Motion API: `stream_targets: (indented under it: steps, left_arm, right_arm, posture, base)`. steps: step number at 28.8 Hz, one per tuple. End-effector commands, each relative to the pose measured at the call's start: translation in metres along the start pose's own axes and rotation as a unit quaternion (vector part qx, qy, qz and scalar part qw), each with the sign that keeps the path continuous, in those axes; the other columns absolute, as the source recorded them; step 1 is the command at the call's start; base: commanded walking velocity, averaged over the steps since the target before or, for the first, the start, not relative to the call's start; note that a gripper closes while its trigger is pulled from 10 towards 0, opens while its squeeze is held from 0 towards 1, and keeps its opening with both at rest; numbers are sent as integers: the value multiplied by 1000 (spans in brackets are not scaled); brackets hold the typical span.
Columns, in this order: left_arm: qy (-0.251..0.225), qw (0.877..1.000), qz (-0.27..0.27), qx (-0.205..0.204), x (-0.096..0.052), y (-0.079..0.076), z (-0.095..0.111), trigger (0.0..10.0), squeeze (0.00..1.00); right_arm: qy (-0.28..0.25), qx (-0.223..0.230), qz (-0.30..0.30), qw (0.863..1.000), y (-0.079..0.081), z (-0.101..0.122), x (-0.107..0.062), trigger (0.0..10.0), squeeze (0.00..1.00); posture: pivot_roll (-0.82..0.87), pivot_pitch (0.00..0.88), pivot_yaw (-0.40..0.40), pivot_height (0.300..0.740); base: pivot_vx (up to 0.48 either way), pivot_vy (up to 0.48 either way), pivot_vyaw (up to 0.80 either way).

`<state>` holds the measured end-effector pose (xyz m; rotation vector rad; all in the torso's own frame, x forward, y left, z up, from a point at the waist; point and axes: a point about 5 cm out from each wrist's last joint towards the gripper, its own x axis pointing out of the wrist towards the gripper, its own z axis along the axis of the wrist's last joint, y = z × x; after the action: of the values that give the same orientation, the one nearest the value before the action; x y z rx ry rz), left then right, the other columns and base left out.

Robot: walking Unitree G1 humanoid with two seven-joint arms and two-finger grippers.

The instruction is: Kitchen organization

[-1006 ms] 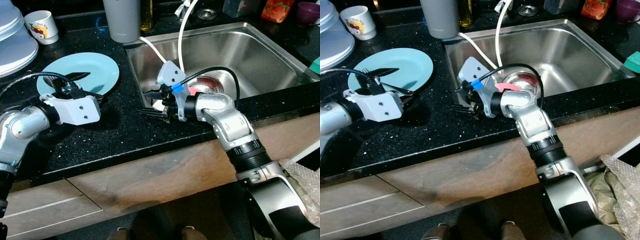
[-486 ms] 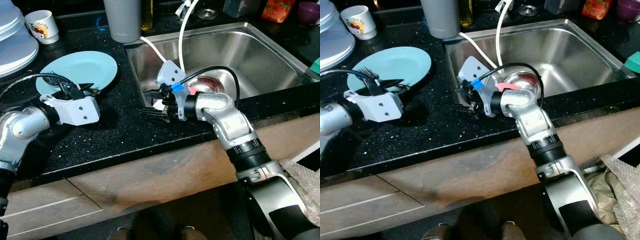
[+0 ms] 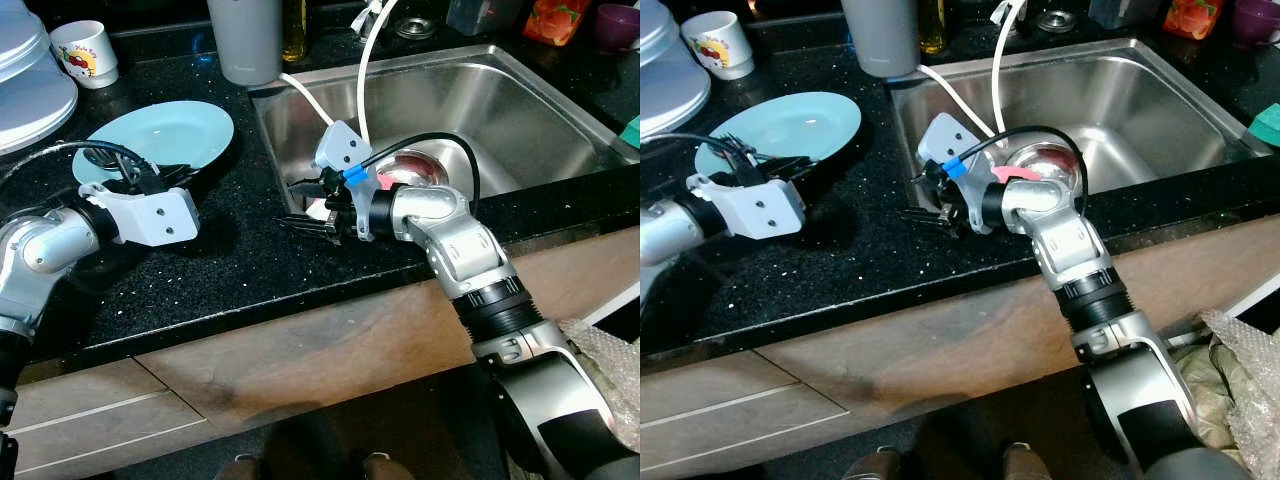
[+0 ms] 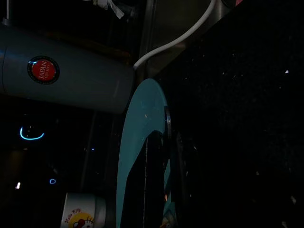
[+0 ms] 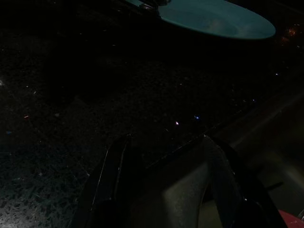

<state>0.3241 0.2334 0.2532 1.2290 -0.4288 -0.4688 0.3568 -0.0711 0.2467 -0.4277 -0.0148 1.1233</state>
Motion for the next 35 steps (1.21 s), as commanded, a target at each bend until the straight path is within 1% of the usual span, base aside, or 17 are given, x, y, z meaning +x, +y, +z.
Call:
stream_targets:
  steps: [1,3,4,5,7,9,12,15,16,20,24,25,27,30,31,32,35]
  left_arm:
    - [-6,1000,-24,-10,2,-11,1,0,0]
    - [-8,1000,-24,-9,3,-11,2,0,0]
    - [-8,1000,-21,-16,3,-11,2,1294,0]
    - [-9,1000,-20,-16,4,-11,3,10000,0]
    - [-9,1000,-19,-16,4,-11,3,10000,0]
    - [-13,999,-12,-28,6,-10,4,10000,1000]
    - [-17,999,-10,-36,8,-9,5,10000,1000]
    - [-20,1000,-5,-22,10,-9,8,10000,1000]
    - [-26,999,-3,-18,12,-9,10,10000,0]
    - [-41,999,5,-26,12,-5,14,10000,0]
    - [-43,994,59,-82,9,15,14,10000,0]
    - [-30,991,75,-102,4,27,9,10000,0]
    - [-22,991,82,-108,2,31,6,10000,0]
    - [12,984,105,-142,-7,46,-7,10000,0]
    - [40,976,121,-179,-14,56,-17,10000,0]
    - [59,968,125,-209,-17,59,-23,10000,0]
    - [52,966,120,-225,-16,57,-22,10000,0]
  right_arm:
    - [7,-10,6,1000,1,1,3,10000,0]
    - [7,-10,6,1000,1,1,3,10000,0]
    - [7,-10,6,1000,1,1,2,10000,0]
    - [8,-10,5,1000,1,1,2,10000,0]
    - [8,-10,5,1000,1,1,2,10000,0]
    - [8,-11,4,1000,0,0,2,10000,0]
    - [8,-11,3,1000,0,0,2,10000,0]
    - [8,-10,2,1000,0,0,2,10000,0]
    - [8,-10,2,1000,0,0,2,10000,0]
    - [9,-10,2,1000,0,0,2,10000,0]
    - [11,-11,1,1000,0,-1,1,10000,0]
    - [11,-10,1,1000,0,-1,0,10000,0]
    - [11,-10,1,1000,0,-1,0,10000,0]
    - [11,-10,2,1000,1,-1,0,10000,0]
    - [10,-9,3,1000,1,-1,1,10000,0]
    - [10,-9,4,1000,1,-1,2,10000,0]
    - [9,-9,4,1000,2,-2,2,10000,0]
  posture:
    - [52,165,15,740]
    - [52,165,16,740]
    - [52,165,16,740]
    - [53,165,17,740]
    - [53,165,17,740]
    - [53,165,17,740]
    - [54,165,17,740]
    - [54,164,18,740]
    - [53,163,18,740]
    - [52,163,18,740]
    - [49,159,19,740]
    - [49,159,19,740]
    - [51,156,18,740]
    - [55,154,16,740]
    - [55,154,16,740]
    - [55,154,16,740]
    - [62,148,15,740]
  base:
    - [0,0,0]
    - [0,0,0]
    - [0,0,0]
    - [0,0,0]
    - [0,0,0]
    - [0,0,0]
    - [0,0,0]
    - [0,0,0]
    - [0,0,0]
    - [0,0,0]
    - [0,0,0]
    - [0,0,0]
    - [0,0,0]
    - [0,0,0]
    - [0,0,0]
    - [0,0,0]
    - [0,0,0]
